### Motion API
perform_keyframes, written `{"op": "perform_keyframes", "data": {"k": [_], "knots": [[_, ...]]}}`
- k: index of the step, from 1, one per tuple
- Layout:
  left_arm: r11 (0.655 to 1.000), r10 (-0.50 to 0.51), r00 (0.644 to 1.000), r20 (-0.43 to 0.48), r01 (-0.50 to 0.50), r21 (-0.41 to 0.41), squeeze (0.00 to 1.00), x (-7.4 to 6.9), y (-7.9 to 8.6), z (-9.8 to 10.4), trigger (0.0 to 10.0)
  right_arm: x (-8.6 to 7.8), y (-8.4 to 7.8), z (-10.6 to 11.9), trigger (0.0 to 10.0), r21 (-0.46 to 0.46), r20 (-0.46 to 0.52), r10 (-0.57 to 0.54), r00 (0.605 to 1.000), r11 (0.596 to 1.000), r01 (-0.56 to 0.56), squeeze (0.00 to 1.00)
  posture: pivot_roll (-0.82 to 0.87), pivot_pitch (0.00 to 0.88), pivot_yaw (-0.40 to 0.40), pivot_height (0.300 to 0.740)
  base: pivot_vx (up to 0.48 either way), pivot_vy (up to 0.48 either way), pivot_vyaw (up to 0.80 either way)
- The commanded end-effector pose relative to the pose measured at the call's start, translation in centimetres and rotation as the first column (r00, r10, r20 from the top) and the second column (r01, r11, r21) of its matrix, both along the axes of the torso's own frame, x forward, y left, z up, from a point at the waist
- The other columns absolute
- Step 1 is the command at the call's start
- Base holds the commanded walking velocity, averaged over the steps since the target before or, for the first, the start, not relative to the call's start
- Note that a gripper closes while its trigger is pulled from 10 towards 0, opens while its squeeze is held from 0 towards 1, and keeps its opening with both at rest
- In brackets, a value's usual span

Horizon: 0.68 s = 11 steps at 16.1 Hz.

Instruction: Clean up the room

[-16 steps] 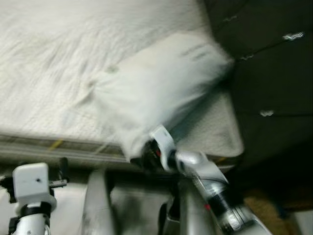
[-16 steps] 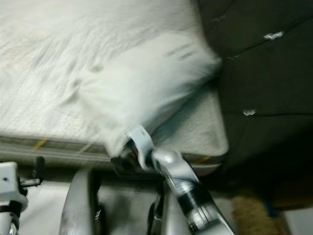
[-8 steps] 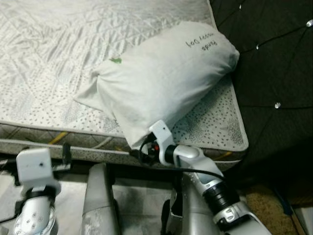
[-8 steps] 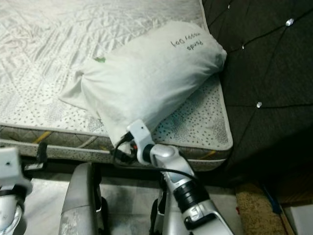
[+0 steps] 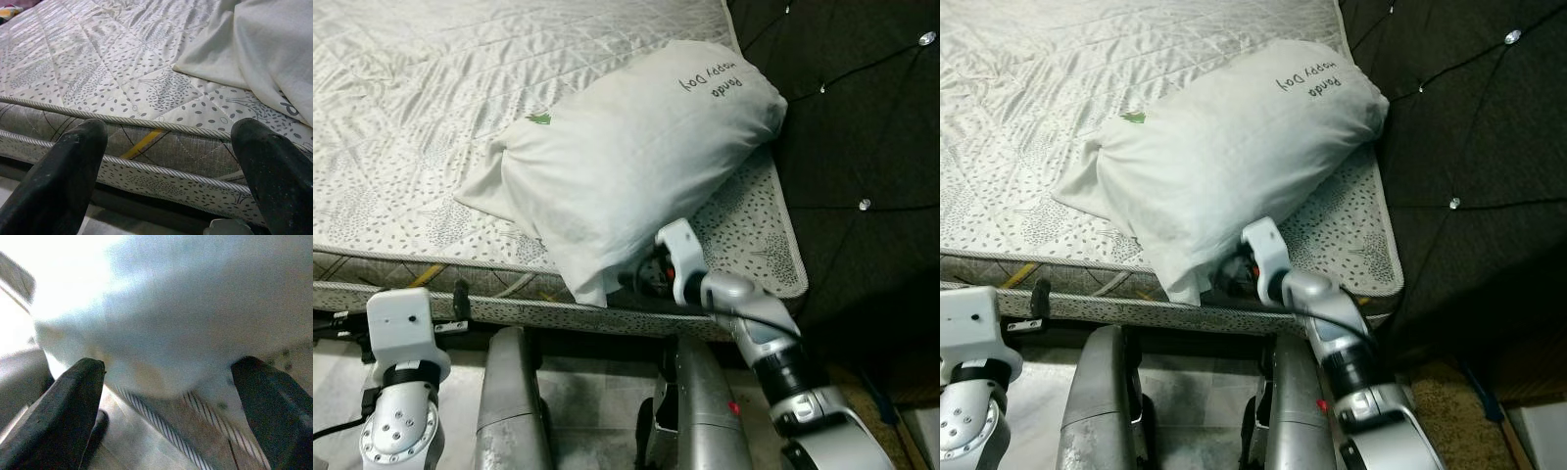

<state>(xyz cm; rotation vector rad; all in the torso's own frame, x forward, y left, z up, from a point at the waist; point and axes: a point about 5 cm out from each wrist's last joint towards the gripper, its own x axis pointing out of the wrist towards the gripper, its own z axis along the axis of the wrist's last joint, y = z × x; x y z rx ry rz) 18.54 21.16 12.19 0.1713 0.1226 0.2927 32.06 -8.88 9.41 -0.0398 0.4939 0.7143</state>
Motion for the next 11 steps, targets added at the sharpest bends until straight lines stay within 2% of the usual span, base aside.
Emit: {"op": "perform_keyframes", "data": {"k": [1, 4, 5, 7, 8, 11], "knots": [[1.000, -0.008, 0.999, -0.033, 0.008, -0.006, 0.00, 0.0, -0.3, -0.6, 10.0, -0.4, 0.1, 0.1, 10.0, 0.044, -0.035, -0.002, 0.999, 0.999, 0.004, 0.00, 0.16, 0.133, -0.088, 0.541, 0.000, 0.000, 0.00], [1.000, -0.016, 0.999, -0.039, 0.016, -0.013, 0.00, 0.2, -0.3, -0.8, 10.0, -1.2, 0.8, 0.5, 10.0, 0.114, -0.082, 0.056, 0.995, 0.992, -0.047, 0.00, 0.16, 0.132, -0.083, 0.541, 0.000, 0.000, 0.00], [1.000, -0.021, 0.999, -0.041, 0.020, -0.016, 0.00, 0.3, -0.3, -0.8, 10.0, -1.3, 0.9, 0.8, 10.0, 0.162, -0.115, 0.054, 0.992, 0.986, -0.035, 0.00, 0.16, 0.131, -0.083, 0.541, 0.000, 0.000, 0.00], [1.000, -0.022, 0.999, -0.042, 0.022, -0.017, 0.00, 0.3, -0.3, -0.8, 10.0, -1.4, 1.2, 1.0, 10.0, 0.172, -0.120, 0.037, 0.992, 0.985, -0.016, 0.00, 0.16, 0.132, -0.082, 0.541, 0.000, 0.000, 0.00], [1.000, -0.024, 0.999, -0.044, 0.024, -0.018, 0.00, 0.4, -0.4, -0.9, 10.0, -1.3, 2.0, 1.3, 10.0, 0.216, -0.131, 0.000, 0.991, 0.976, 0.028, 0.00, 0.16, 0.134, -0.081, 0.541, 0.000, 0.000, 0.00], [1.000, -0.022, 0.999, -0.045, 0.021, -0.019, 0.00, 0.4, -0.4, -0.9, 10.0, -1.6, 3.9, 1.2, 10.0, 0.221, -0.137, -0.032, 0.990, 0.973, 0.062, 0.00, 0.16, 0.136, -0.082, 0.541, 0.000, 0.000, 0.00]]}}
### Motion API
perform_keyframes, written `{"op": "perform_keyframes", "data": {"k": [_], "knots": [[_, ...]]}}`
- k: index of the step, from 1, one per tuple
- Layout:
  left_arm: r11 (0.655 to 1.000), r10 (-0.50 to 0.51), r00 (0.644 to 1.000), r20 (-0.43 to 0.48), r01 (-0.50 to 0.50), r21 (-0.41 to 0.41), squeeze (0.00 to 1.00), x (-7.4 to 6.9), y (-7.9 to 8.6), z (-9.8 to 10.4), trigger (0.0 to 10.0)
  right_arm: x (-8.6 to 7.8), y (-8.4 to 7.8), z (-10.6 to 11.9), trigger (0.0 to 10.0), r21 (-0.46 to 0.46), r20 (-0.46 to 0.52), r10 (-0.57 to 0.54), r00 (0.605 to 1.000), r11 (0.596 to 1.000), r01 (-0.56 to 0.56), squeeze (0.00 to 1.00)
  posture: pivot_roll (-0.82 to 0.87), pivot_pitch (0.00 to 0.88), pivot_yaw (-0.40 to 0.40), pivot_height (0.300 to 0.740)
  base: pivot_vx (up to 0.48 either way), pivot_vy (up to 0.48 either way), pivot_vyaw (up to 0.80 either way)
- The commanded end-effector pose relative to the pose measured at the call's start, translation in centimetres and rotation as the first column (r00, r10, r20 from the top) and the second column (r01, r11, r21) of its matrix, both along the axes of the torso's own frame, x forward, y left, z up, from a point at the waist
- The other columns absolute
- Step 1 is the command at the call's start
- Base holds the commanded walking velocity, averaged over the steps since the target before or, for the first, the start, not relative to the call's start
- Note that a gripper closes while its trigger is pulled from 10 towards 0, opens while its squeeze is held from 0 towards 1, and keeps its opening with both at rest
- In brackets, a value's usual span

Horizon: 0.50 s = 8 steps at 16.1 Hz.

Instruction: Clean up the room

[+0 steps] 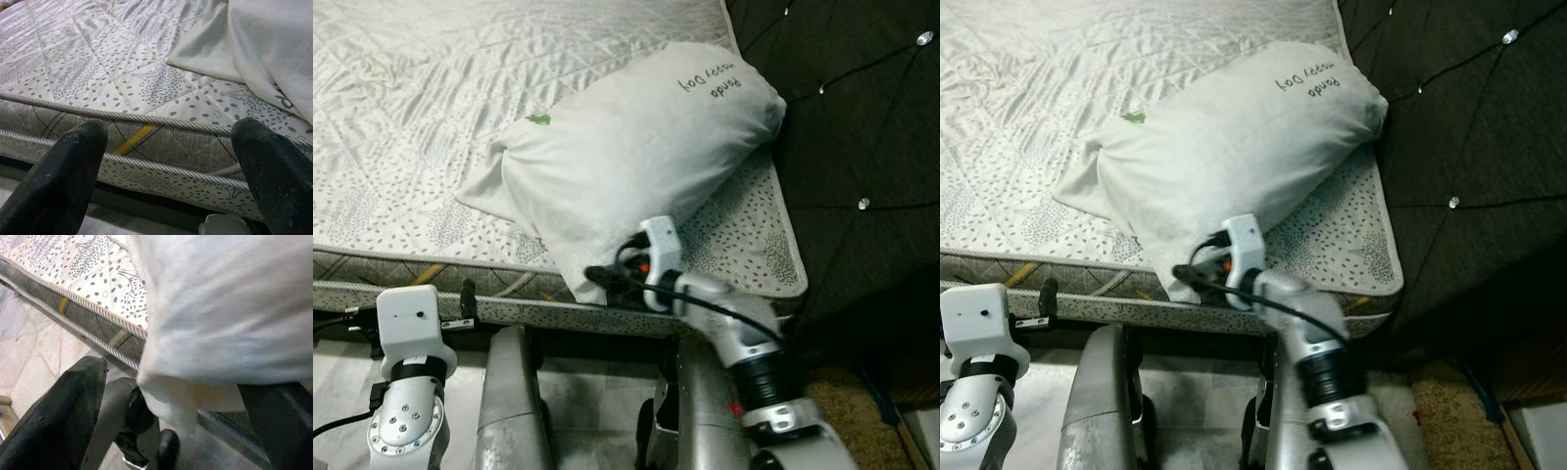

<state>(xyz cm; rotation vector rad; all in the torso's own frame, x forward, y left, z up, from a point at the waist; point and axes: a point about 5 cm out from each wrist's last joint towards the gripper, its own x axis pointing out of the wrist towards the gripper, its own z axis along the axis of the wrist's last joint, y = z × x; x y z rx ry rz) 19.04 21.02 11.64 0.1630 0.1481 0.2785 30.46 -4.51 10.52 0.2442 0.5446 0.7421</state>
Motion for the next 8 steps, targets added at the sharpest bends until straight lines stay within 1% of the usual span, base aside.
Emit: {"op": "perform_keyframes", "data": {"k": [1, 3, 4, 6, 8], "knots": [[1.000, -0.010, 1.000, -0.020, 0.010, -0.007, 0.00, -0.1, -0.2, -0.3, 10.0, -0.2, 0.3, 0.3, 10.0, 0.000, 0.007, -0.017, 1.000, 1.000, 0.017, 0.00, 0.17, 0.139, -0.081, 0.541, 0.000, 0.000, 0.00], [1.000, -0.010, 1.000, -0.021, 0.010, -0.008, 0.00, -0.1, -0.2, -0.3, 10.0, -0.2, 1.4, 0.6, 10.0, 0.018, 0.005, -0.029, 1.000, 0.999, 0.029, 0.00, 0.16, 0.138, -0.081, 0.541, 0.000, 0.000, 0.00], [1.000, -0.011, 1.000, -0.022, 0.011, -0.008, 0.00, -0.1, -0.3, -0.4, 10.0, 0.4, 1.6, 0.8, 10.0, 0.000, 0.028, -0.097, 0.995, 0.995, 0.097, 0.00, 0.16, 0.137, -0.080, 0.541, 0.000, 0.000, 0.00], [1.000, -0.012, 1.000, -0.022, 0.012, -0.007, 0.00, 0.1, -0.3, -0.4, 10.0, 1.4, 1.7, 1.2, 10.0, -0.010, 0.063, -0.192, 0.979, 0.981, 0.193, 0.00, 0.16, 0.134, -0.079, 0.541, 0.000, 0.000, 0.00], [1.000, -0.013, 1.000, -0.021, 0.013, -0.005, 0.00, 0.1, -0.3, -0.4, 10.0, 2.0, 1.5, 1.3, 10.0, -0.024, 0.081, -0.255, 0.964, 0.966, 0.257, 0.00, 0.17, 0.131, -0.078, 0.541, 0.000, 0.000, 0.00]]}}
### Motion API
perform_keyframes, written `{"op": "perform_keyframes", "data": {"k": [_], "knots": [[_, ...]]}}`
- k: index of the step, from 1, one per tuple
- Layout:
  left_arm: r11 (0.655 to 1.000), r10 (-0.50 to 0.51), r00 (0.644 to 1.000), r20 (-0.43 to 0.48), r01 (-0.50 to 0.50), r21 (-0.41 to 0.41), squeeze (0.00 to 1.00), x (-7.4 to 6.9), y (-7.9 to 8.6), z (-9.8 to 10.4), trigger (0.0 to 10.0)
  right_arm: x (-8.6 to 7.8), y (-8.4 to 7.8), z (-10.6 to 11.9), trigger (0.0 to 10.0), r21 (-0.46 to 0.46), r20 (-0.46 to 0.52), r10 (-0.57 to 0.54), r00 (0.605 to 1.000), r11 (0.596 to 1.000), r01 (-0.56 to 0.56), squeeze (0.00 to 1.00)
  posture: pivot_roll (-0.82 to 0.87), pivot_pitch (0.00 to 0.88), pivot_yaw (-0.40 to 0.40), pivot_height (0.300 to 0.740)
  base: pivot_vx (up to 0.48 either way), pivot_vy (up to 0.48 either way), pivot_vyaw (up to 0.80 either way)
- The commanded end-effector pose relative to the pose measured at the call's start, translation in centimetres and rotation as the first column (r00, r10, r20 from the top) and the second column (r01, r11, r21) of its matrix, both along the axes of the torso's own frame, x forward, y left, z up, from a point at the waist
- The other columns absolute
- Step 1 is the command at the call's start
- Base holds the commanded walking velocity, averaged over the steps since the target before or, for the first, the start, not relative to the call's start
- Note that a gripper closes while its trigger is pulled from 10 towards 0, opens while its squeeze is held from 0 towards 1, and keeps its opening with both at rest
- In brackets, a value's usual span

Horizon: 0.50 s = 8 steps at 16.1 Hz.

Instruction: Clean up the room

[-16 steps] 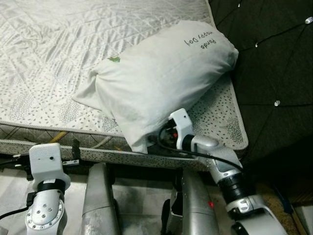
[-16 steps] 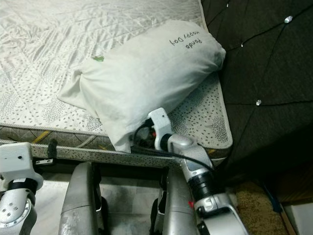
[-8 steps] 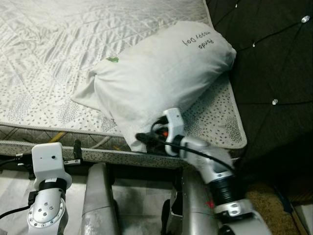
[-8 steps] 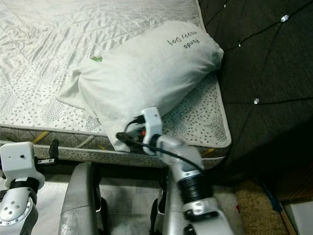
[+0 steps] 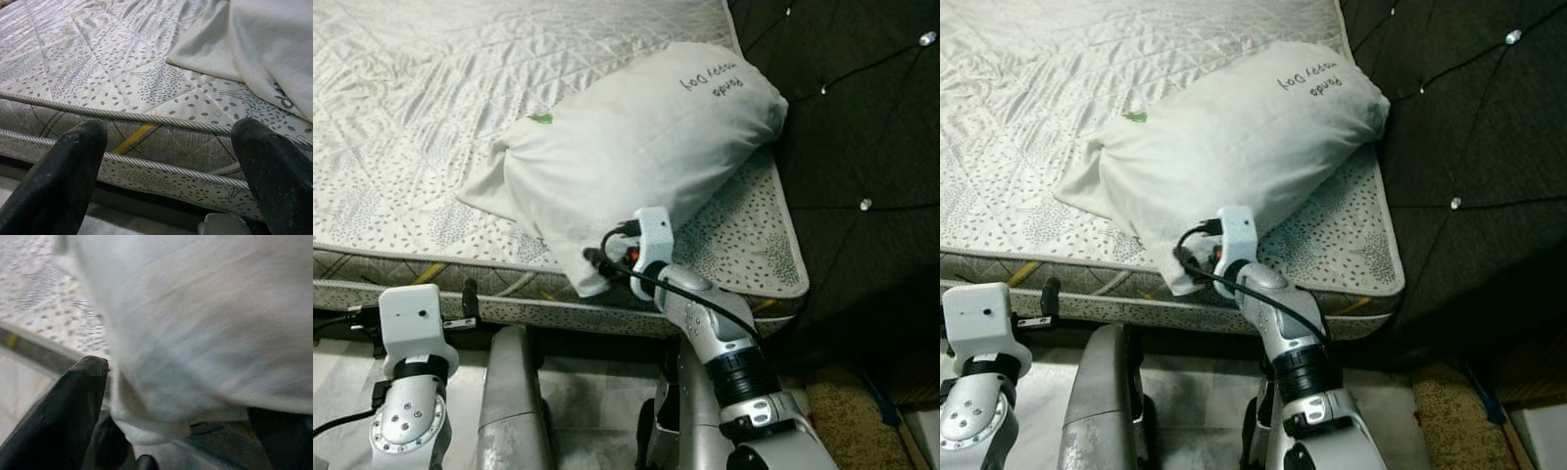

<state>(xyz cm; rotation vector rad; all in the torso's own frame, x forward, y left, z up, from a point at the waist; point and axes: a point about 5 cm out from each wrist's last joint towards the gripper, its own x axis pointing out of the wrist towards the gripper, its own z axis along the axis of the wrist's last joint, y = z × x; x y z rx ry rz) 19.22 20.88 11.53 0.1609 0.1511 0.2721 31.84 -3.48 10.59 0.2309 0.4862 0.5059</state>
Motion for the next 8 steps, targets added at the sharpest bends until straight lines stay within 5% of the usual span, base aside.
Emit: {"op": "perform_keyframes", "data": {"k": [1, 2, 3, 8], "knots": [[1.000, -0.006, 1.000, -0.017, 0.006, -0.001, 0.00, 0.0, -0.1, -0.3, 10.0, 1.1, 0.2, 1.2, 10.0, 0.008, 0.039, -0.081, 0.996, 0.997, 0.081, 0.00, 0.17, 0.130, -0.077, 0.541, 0.000, 0.000, 0.00], [1.000, -0.007, 1.000, -0.016, 0.007, 0.000, 0.00, 0.0, -0.1, -0.3, 10.0, 1.5, 0.1, 1.4, 1.2, 0.026, 0.042, -0.142, 0.989, 0.990, 0.141, 0.00, 0.17, 0.128, -0.078, 0.541, 0.000, 0.000, 0.00], [1.000, -0.008, 1.000, -0.015, 0.008, 0.001, 0.00, 0.1, -0.1, -0.3, 10.0, 1.8, 0.0, 1.7, 0.0, 0.036, 0.052, -0.172, 0.984, 0.985, 0.170, 0.00, 0.17, 0.127, -0.078, 0.541, 0.000, 0.000, 0.00], [1.000, -0.009, 1.000, -0.013, 0.009, 0.005, 0.00, 0.3, -0.1, -0.4, 10.0, 2.9, -1.1, 2.0, 0.0, 0.072, 0.069, -0.294, 0.953, 0.955, 0.289, 0.00, 0.17, 0.108, -0.074, 0.541, 0.000, 0.000, 0.00]]}}
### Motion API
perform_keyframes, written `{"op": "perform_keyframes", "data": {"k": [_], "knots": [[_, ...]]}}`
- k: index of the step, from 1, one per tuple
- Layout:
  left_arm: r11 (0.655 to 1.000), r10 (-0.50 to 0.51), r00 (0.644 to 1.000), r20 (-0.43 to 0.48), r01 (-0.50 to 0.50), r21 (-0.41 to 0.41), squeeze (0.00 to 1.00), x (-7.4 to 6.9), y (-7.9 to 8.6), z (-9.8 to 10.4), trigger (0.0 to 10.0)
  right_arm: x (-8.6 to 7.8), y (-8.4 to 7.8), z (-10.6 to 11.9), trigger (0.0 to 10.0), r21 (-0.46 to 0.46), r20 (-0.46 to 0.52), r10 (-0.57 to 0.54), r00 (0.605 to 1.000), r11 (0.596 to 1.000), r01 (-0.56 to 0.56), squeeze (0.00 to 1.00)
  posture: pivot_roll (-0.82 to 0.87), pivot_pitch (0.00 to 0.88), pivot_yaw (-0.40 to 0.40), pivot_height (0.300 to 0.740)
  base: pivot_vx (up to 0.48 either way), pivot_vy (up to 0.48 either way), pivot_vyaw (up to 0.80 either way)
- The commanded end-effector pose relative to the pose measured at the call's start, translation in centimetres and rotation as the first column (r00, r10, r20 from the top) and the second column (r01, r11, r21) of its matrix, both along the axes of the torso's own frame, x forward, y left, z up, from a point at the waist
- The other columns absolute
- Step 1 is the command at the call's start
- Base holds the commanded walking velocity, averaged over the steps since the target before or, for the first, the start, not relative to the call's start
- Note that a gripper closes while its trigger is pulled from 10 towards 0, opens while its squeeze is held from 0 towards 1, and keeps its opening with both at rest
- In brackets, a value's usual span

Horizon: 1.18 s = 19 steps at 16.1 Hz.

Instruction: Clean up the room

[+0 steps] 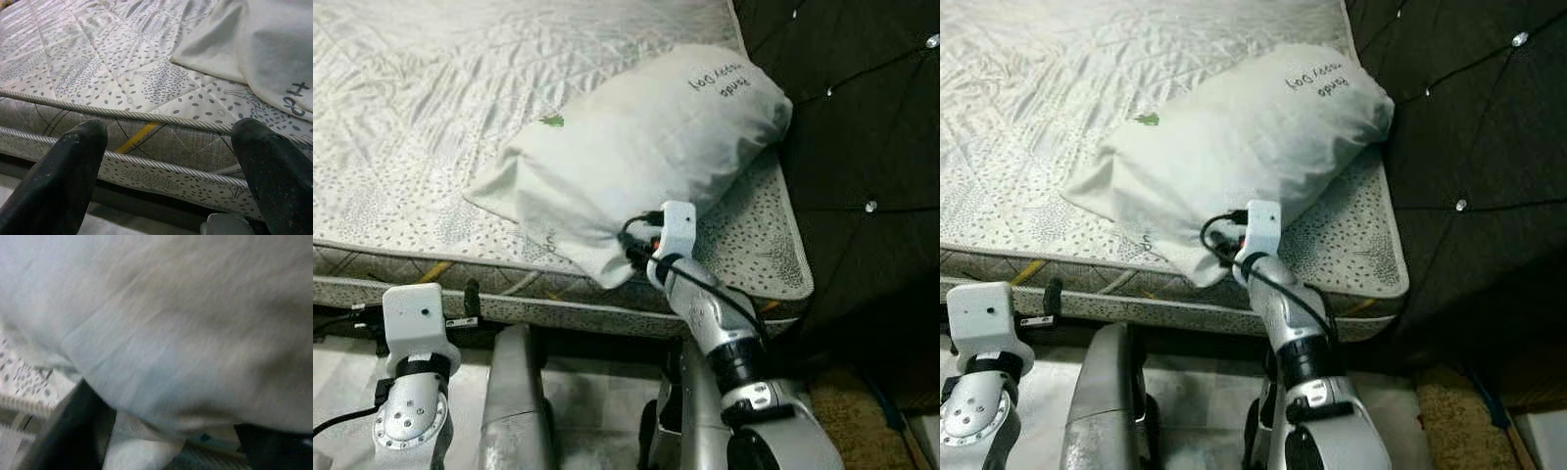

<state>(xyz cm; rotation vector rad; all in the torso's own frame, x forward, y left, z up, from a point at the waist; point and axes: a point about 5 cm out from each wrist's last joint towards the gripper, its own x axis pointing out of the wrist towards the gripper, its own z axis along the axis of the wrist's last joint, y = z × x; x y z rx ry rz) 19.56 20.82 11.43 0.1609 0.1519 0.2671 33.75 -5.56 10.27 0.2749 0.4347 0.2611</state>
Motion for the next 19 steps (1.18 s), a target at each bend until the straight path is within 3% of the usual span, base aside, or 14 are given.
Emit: {"op": "perform_keyframes", "data": {"k": [1, 6, 10, 13, 17, 19], "knots": [[1.000, -0.006, 1.000, -0.011, 0.006, 0.006, 0.00, 0.0, 0.0, -0.3, 10.0, 1.1, 0.5, 2.3, 0.0, 0.063, 0.070, -0.075, 0.995, 0.996, 0.071, 0.00, 0.17, 0.102, -0.072, 0.541, 0.000, 0.000, 0.00], [1.000, 0.004, 1.000, -0.004, -0.004, -0.004, 0.00, 0.5, 0.1, -0.3, 10.0, 2.3, -1.7, 2.8, 0.0, 0.044, 0.109, -0.182, 0.977, 0.983, 0.178, 0.00, 0.16, 0.089, -0.069, 0.541, 0.000, 0.000, 0.00], [1.000, -0.015, 1.000, 0.017, 0.015, -0.001, 0.00, 1.4, 0.0, -0.1, 10.0, 4.2, -5.8, 4.0, 0.0, 0.017, 0.162, -0.289, 0.944, 0.957, 0.290, 0.00, 0.14, 0.067, -0.057, 0.541, 0.000, 0.000, 0.00], [1.000, -0.028, 0.999, 0.027, 0.029, -0.005, 0.00, 2.2, -0.2, -0.1, 10.0, 5.6, -9.5, 5.7, 0.0, -0.006, 0.213, -0.365, 0.906, 0.927, 0.375, 0.00, 0.13, 0.054, -0.049, 0.541, 0.000, 0.000, 0.00], [0.999, -0.036, 0.998, 0.044, 0.037, -0.013, 0.00, 3.0, -0.5, -0.1, 10.0, 6.6, -17.6, 10.0, 0.0, -0.014, 0.318, -0.528, 0.788, 0.828, 0.560, 0.00, 0.11, 0.037, -0.050, 0.541, 0.000, 0.000, 0.00], [0.999, -0.031, 0.998, 0.046, 0.032, -0.018, 0.00, 3.1, -0.5, -0.3, 10.0, 6.0, -20.4, 10.9, 0.0, -0.042, 0.356, -0.567, 0.743, 0.785, 0.619, 0.00, 0.10, 0.032, -0.054, 0.541, 0.000, 0.000, 0.00]]}}
